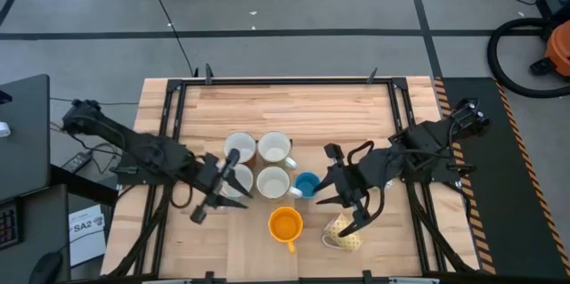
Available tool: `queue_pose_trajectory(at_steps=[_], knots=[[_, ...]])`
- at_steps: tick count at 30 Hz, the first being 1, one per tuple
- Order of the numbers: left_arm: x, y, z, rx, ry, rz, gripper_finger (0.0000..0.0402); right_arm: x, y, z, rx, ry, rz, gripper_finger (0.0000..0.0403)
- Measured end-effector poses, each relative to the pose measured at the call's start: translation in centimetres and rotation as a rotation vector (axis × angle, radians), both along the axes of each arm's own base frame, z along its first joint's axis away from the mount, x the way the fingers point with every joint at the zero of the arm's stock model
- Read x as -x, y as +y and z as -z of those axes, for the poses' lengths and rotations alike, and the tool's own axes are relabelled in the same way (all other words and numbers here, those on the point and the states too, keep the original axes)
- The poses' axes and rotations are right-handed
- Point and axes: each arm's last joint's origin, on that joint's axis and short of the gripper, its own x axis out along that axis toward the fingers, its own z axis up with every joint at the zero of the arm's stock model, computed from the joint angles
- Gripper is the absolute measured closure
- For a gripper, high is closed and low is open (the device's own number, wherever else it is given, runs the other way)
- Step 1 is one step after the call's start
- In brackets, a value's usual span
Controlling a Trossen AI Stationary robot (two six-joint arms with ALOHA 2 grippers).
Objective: Place coffee mugs
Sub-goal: Put the top yellow mug on the shelf aligned with the blue mug
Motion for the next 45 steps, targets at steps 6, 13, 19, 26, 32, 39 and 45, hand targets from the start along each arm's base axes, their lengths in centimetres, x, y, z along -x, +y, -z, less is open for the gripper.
queue_pose_trajectory(at_steps=[6,13,19,26,32,39,45], knots=[[-2.1,-2.4,1.5,-0.058,-0.050,0.114,0.0283,0.0,-0.2,0.1,0.006,0.011,0.005,0.0276],[-4.4,-5.5,1.8,-0.109,-0.030,0.161,0.0283,0.0,-0.2,0.1,0.006,0.012,0.005,0.0276],[-6.9,-7.9,0.4,-0.265,0.065,0.122,0.0282,0.0,-0.2,0.1,0.005,0.012,0.005,0.0276],[-8.9,-9.0,0.3,-0.350,0.266,0.090,0.0281,0.1,-0.2,0.3,0.015,0.036,-0.001,0.0276],[-9.8,-9.6,1.6,-0.390,0.332,0.092,0.0239,0.3,-0.3,0.6,0.032,0.067,-0.001,0.0276],[-10.4,-9.7,2.7,-0.429,0.360,0.023,0.0184,0.3,-0.3,0.6,0.013,0.075,0.012,0.0276],[-10.1,-9.7,3.1,-0.475,0.397,-0.023,0.0184,0.3,-0.3,0.6,0.004,0.079,0.018,0.0276]])
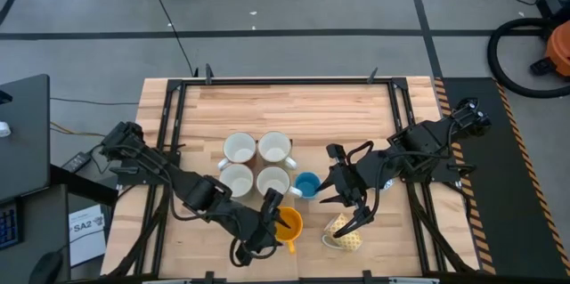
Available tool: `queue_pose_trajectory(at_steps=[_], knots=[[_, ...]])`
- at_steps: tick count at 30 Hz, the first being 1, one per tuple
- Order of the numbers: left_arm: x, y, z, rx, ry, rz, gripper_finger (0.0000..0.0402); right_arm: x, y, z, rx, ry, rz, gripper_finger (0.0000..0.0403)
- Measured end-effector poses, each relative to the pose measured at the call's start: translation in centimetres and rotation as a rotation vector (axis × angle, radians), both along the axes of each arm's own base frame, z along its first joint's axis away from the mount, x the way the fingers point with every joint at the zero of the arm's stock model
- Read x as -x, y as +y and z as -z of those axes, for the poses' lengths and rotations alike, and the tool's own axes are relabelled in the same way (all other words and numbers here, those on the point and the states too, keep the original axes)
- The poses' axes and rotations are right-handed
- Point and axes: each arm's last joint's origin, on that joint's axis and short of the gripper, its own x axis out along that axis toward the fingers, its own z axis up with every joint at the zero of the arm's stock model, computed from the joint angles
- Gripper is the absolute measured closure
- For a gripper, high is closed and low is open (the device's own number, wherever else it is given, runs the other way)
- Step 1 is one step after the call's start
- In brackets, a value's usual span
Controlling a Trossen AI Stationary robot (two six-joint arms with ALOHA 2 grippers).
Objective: Place coffee mugs
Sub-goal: Put the top yellow mug on the shelf aligned with the blue mug
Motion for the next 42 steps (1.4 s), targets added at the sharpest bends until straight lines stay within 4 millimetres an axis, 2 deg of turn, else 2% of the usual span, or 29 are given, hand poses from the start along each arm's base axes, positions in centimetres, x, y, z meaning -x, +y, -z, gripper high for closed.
queue_pose_trajectory(at_steps=[9,30,37,42], knots=[[0.5,0.2,0.7,-0.013,0.092,-0.025,0.0215,0.0,0.0,0.0,0.000,0.001,0.000,0.0276],[0.7,0.1,0.8,0.000,0.115,0.007,0.0363,0.1,0.0,0.1,0.005,0.009,0.000,0.0276],[0.9,0.0,0.6,0.029,0.132,0.052,0.0380,0.1,-0.1,0.2,0.010,0.018,0.000,0.0276],[1.8,-0.3,0.4,0.051,0.177,0.127,0.0382,0.1,-0.1,0.2,0.010,0.018,0.000,0.0276]])
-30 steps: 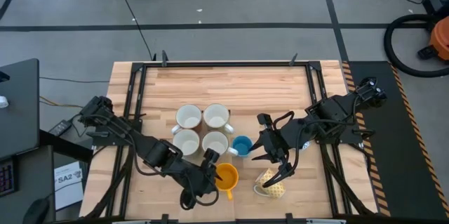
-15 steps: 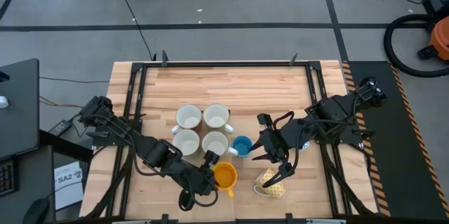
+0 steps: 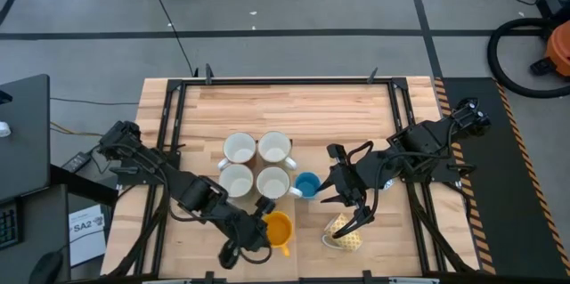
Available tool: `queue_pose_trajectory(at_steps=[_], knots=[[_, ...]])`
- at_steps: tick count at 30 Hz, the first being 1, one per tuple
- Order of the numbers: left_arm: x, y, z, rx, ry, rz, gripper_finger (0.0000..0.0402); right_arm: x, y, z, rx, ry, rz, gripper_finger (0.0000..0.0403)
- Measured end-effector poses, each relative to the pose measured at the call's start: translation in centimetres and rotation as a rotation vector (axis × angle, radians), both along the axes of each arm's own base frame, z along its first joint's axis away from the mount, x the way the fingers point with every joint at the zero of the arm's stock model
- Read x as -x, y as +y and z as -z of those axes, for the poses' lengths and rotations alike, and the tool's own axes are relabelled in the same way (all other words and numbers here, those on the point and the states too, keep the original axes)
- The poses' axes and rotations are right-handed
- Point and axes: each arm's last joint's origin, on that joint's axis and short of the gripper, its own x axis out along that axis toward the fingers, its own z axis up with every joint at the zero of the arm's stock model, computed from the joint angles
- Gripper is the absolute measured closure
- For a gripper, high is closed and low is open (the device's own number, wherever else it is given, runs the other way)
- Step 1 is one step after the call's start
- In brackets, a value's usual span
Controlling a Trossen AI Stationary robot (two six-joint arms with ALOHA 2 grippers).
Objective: Place coffee mugs
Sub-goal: Put the top yellow mug on the shelf aligned with the blue mug
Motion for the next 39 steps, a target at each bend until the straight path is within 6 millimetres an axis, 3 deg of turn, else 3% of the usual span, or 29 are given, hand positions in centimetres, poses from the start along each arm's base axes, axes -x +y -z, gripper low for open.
queue_pose_trajectory(at_steps=[9,14,39], knots=[[3.9,0.9,-1.7,-0.066,0.094,0.053,0.0382,0.0,0.0,0.0,0.001,0.000,-0.001,0.0276],[5.0,1.1,-2.1,-0.076,0.114,0.070,0.0380,0.0,0.0,0.0,0.001,0.001,0.000,0.0276],[5.2,1.4,-1.5,-0.097,0.186,-0.043,0.0376,0.0,0.0,0.0,0.000,0.001,0.000,0.0276]])
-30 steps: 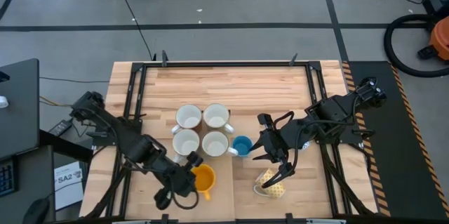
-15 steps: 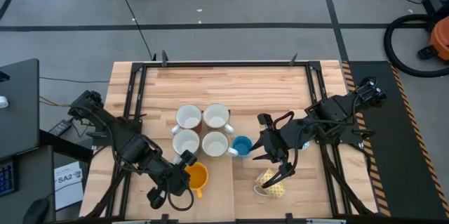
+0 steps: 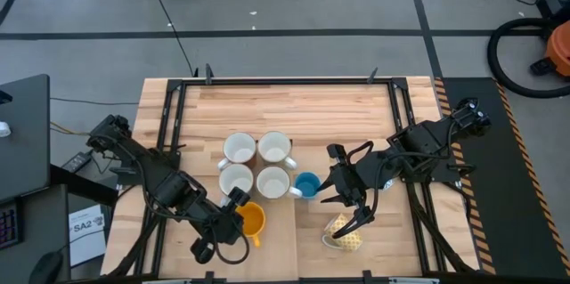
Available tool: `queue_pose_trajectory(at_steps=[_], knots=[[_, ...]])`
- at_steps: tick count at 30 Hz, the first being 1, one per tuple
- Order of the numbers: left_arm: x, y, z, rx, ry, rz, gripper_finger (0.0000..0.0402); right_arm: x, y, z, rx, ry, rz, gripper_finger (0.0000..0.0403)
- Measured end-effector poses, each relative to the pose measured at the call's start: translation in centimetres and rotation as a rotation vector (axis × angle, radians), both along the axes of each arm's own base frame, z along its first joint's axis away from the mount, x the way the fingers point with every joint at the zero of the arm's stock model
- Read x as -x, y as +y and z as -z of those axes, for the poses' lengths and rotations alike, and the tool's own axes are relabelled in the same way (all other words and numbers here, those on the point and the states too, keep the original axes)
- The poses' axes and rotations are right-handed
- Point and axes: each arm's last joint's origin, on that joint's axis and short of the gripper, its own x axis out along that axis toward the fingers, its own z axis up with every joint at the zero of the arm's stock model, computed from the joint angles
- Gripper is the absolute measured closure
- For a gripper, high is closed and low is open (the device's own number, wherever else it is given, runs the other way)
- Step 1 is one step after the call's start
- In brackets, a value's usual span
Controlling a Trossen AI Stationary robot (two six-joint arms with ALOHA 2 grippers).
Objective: Place coffee mugs
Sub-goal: Put the top yellow mug on the shelf aligned with the blue mug
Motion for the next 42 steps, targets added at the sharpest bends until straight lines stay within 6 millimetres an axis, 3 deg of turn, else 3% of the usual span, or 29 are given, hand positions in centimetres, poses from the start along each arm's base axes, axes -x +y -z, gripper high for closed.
queue_pose_trajectory(at_steps=[8,24,36,42], knots=[[-0.01,0.00,0.05,0.017,0.013,-0.024,0.0345,0.00,0.00,0.00,0.000,0.000,0.000,0.0276],[-0.11,0.11,0.04,0.040,0.016,-0.120,0.0338,0.00,0.00,0.00,0.000,0.000,0.000,0.0276],[-0.12,0.11,0.03,0.047,0.018,-0.134,0.0268,0.01,0.04,0.00,-0.010,0.005,-0.014,0.0276],[-0.09,0.13,-0.02,0.050,0.017,-0.136,0.0265,0.02,0.06,0.00,-0.013,0.007,-0.019,0.0276]])
